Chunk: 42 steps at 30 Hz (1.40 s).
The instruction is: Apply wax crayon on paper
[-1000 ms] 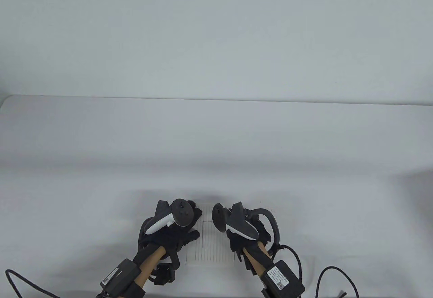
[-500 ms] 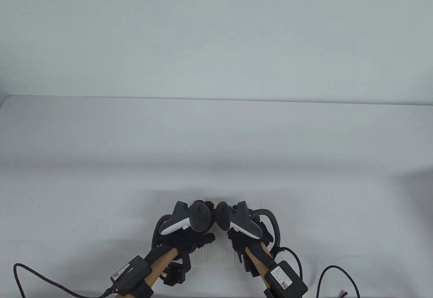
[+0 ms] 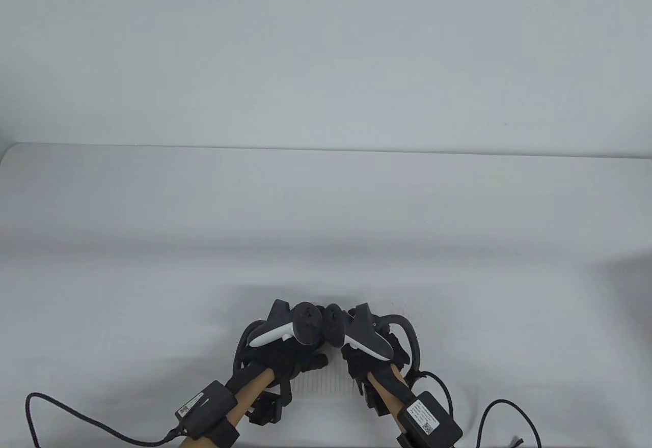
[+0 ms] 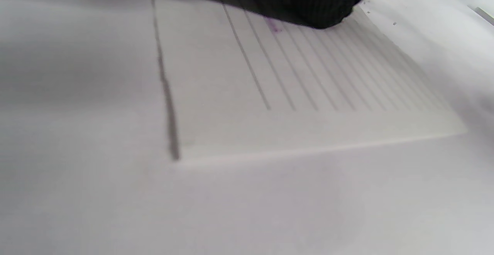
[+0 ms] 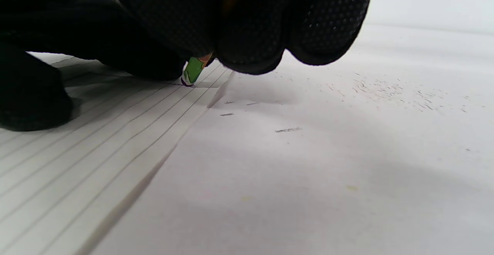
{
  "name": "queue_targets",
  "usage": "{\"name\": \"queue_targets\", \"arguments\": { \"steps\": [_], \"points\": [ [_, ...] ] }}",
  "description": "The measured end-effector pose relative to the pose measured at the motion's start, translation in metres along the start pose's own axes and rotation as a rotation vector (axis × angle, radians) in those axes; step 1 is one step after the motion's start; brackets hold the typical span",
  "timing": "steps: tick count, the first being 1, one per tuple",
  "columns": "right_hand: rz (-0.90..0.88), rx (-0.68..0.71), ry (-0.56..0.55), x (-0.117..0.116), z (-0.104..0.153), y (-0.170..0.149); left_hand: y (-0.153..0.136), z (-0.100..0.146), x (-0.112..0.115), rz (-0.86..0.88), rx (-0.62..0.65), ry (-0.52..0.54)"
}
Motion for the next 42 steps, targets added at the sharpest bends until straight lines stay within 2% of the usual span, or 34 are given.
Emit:
{"name": "queue_targets", "arguments": {
  "steps": [4, 25, 31, 38, 42],
  "points": [
    [0.006, 0.005, 0.017, 0.000, 0.001, 0.002, 0.000, 0.000, 0.000, 0.001, 0.000, -0.003],
    [0.085, 0.075, 0.349, 0.001, 0.015, 0.012, 0.000, 0.000, 0.000, 0.003, 0.002, -0.012],
    [0.094, 0.091, 0.400, 0.000, 0.018, 0.012, 0.000, -0.001, 0.000, 0.002, 0.003, -0.016],
    [0.101, 0.097, 0.393, 0.000, 0.020, 0.012, -0.002, 0.000, -0.001, 0.026, 0.023, -0.008],
    [0.109, 0.103, 0.374, 0.000, 0.021, 0.013, -0.015, 0.015, -0.009, -0.007, 0.039, 0.015]
  ]
}}
Point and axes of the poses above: the tracker on the back of each hand, its own y axis roughly to the thumb side, its own z axis roughly from the fingertips to the wrist, x = y × z, the point moved 1 cm from there along -z, roughly from the wrist to the fingertips, and after that the axes turned 13 degrees about -x, right-handed, at the moved point
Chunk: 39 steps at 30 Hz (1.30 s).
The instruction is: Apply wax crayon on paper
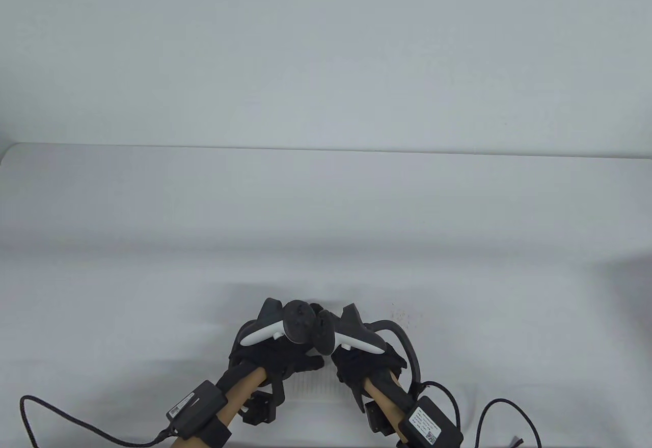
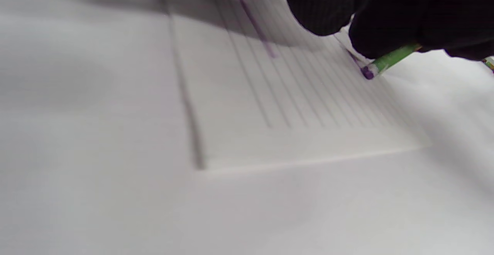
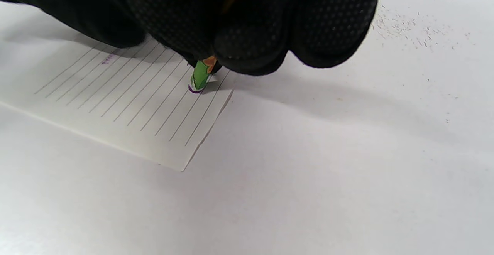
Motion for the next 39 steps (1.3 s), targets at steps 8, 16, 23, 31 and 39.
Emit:
{"name": "queue_targets", "arguments": {
  "steps": [8, 16, 23, 31, 39],
  "points": [
    [0.032, -0.008, -0.020, -0.001, 0.003, 0.003, -0.037, 0.003, 0.011, 0.043, -0.053, -0.131],
    [0.039, -0.004, -0.072, -0.001, 0.009, 0.003, -0.037, 0.002, 0.012, 0.021, -0.064, -0.115],
    [-0.095, 0.066, -0.232, 0.011, 0.020, 0.003, -0.036, 0.000, 0.010, 0.011, -0.078, -0.104],
    [-0.071, 0.171, -0.279, 0.000, 0.019, 0.026, -0.036, 0.001, 0.010, 0.015, -0.079, -0.105],
    [-0.039, 0.200, -0.280, -0.005, 0.019, 0.039, -0.037, 0.001, 0.010, 0.025, -0.075, -0.115]
  ]
}}
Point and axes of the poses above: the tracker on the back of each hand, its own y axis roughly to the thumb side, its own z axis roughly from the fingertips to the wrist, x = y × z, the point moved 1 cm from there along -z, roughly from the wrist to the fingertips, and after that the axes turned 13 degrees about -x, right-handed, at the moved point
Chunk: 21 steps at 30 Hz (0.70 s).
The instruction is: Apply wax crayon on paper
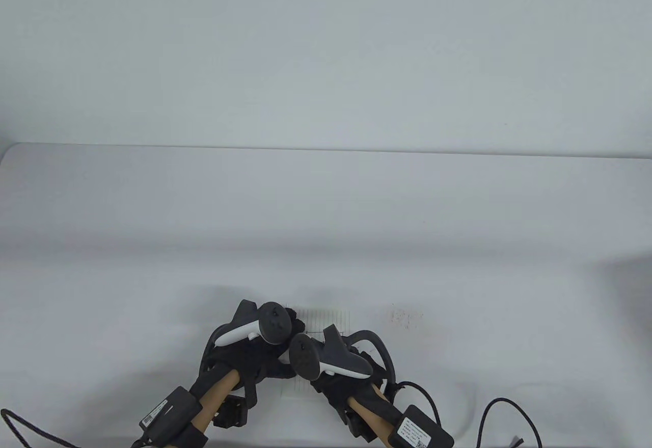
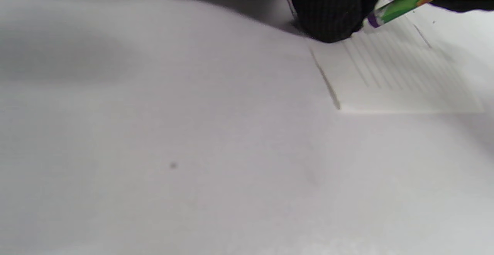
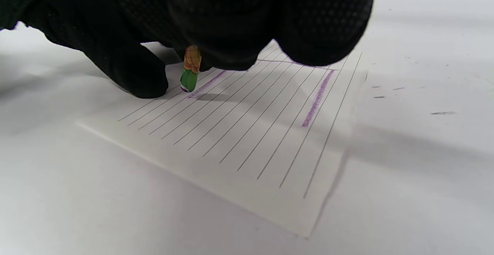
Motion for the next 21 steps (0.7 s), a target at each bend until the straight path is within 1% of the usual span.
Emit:
{"name": "queue_targets", "arguments": {
  "steps": [3, 8, 15, 17, 21],
  "points": [
    [-0.005, 0.009, -0.002, -0.0023, -0.0010, 0.0010, -0.0003, 0.0000, 0.0001, 0.004, 0.002, -0.005],
    [0.020, -0.012, -0.006, -0.0036, -0.0022, 0.0029, -0.0005, -0.0003, 0.0002, 0.004, 0.003, -0.009],
    [0.097, -0.047, -0.011, -0.0024, -0.0008, 0.0091, -0.0003, -0.0006, 0.0001, 0.002, 0.002, -0.011],
    [0.107, -0.062, -0.004, -0.0021, -0.0006, 0.0091, -0.0003, -0.0007, 0.0000, 0.002, 0.002, -0.011],
    [0.127, -0.118, 0.048, -0.0009, -0.0014, 0.0039, -0.0002, -0.0007, 0.0000, 0.002, 0.002, -0.011]
  ]
}}
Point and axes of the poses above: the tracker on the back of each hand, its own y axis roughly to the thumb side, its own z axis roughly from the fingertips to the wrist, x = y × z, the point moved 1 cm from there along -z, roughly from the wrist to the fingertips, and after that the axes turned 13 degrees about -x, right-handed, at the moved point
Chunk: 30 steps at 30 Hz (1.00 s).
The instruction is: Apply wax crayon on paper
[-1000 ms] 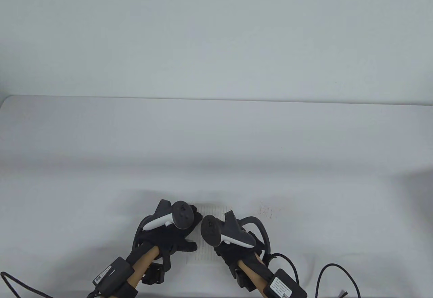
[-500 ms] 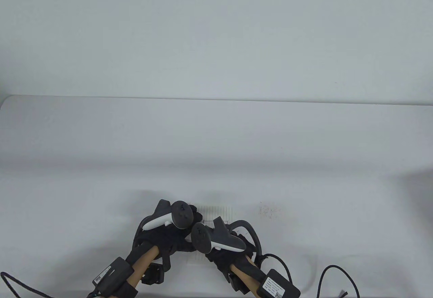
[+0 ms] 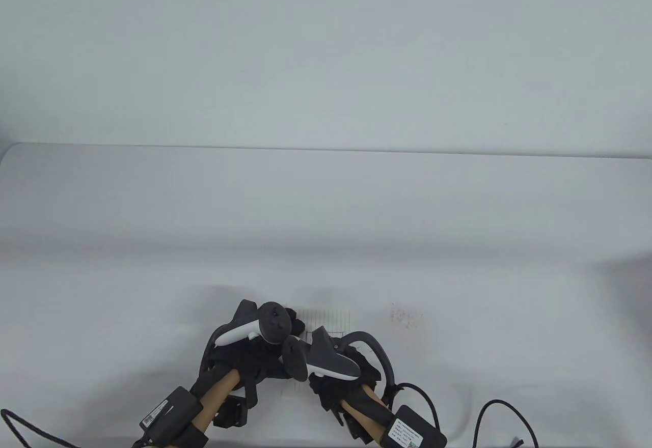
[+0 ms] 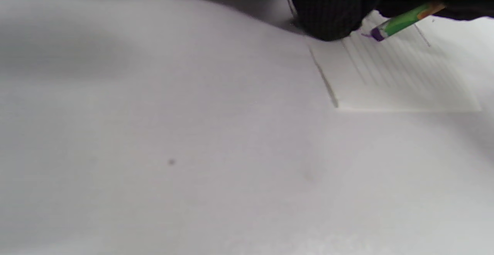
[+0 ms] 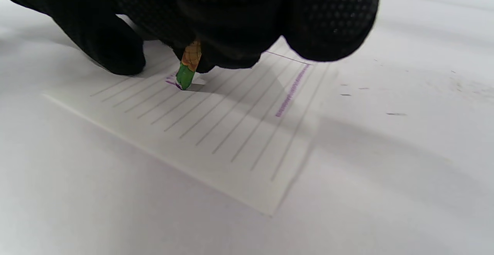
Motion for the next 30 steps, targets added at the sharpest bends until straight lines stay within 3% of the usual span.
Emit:
{"name": "queue_targets", "arguments": {
  "steps": [17, 25, 30],
  "points": [
    [0.039, -0.181, 0.192, -0.004, -0.010, -0.039, 0.000, 0.000, 0.000, 0.000, -0.002, 0.001],
    [0.044, -0.144, 0.176, -0.004, -0.007, -0.037, 0.000, 0.000, 0.000, 0.002, -0.002, -0.002],
    [-0.047, -0.108, 0.043, 0.001, -0.005, -0.040, 0.001, 0.000, -0.001, -0.008, -0.006, 0.003]
  ]
}}
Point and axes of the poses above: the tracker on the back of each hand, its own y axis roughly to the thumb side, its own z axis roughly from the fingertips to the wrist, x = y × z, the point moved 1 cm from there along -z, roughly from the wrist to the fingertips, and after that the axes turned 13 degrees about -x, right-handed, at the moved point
